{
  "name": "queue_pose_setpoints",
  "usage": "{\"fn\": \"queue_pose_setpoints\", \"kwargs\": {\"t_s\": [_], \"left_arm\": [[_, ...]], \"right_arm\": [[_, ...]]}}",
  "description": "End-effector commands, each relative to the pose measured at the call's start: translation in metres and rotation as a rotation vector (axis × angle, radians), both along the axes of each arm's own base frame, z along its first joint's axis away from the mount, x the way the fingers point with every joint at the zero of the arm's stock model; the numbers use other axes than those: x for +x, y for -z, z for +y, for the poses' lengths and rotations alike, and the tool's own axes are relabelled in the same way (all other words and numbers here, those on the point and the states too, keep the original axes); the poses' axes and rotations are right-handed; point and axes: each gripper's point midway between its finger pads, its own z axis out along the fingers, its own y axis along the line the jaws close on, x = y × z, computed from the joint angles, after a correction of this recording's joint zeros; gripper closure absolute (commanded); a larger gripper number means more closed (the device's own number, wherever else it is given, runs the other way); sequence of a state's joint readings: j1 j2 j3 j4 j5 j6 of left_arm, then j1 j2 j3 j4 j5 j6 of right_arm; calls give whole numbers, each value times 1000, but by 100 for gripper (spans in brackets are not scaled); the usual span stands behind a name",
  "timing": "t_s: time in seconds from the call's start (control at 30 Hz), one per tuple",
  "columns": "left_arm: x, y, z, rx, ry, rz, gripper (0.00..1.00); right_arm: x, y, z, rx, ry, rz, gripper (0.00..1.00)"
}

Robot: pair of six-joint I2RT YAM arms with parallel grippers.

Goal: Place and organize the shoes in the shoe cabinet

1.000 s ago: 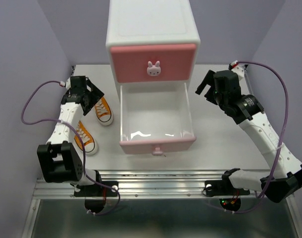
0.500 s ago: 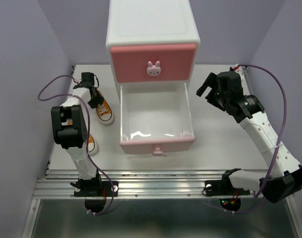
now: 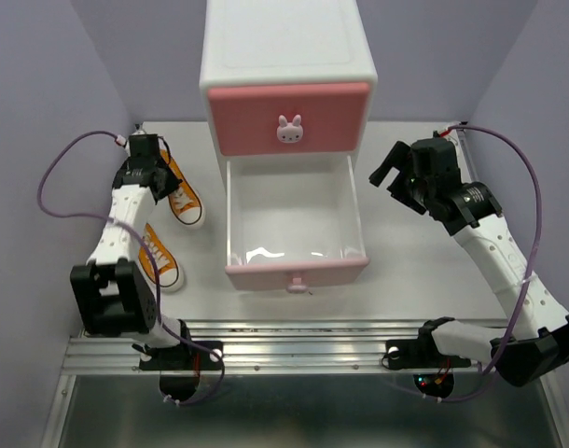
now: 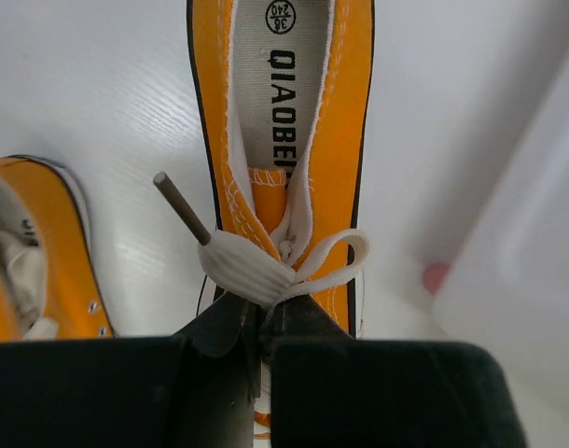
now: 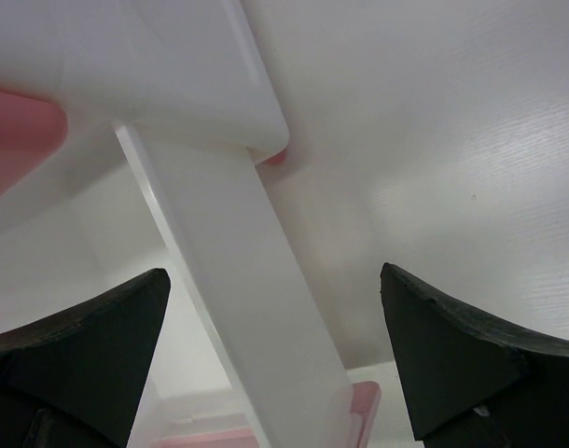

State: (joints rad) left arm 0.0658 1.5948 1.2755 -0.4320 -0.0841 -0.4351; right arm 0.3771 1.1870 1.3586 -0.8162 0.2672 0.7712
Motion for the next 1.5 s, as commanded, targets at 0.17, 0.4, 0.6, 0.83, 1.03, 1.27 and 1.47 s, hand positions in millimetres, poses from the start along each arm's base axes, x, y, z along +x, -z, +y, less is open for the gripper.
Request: {"fn": "queue_pose_setpoints", "kwargs": {"t_s": [0.17, 0.4, 0.6, 0.83, 1.03, 1.27, 1.47], "left_arm": [[-86, -200, -44, -93, 124, -571, 100], [-136, -246, -93, -244, 197, -671, 100], [-147, -269, -153, -428, 272, -696, 100], [-153, -267, -220, -399, 362, -653, 100], [-156, -244, -261, -343, 407, -588, 100], [-149, -215, -280, -391, 373, -564, 100], [-152, -157, -289, -294, 427, -470, 100]], "right_arm": [[-9, -13, 3, -26, -85, -34, 0], [-8, -5, 1, -60, -92, -19, 0], [-6, 10, 8, -41, -105, 27, 0], [-14, 9, 4, -31, -91, 13, 0], [-25, 18, -2, -2, -51, 24, 0], [-28, 25, -6, -15, -39, 30, 0], [-28, 24, -11, -42, -35, 19, 0]]}}
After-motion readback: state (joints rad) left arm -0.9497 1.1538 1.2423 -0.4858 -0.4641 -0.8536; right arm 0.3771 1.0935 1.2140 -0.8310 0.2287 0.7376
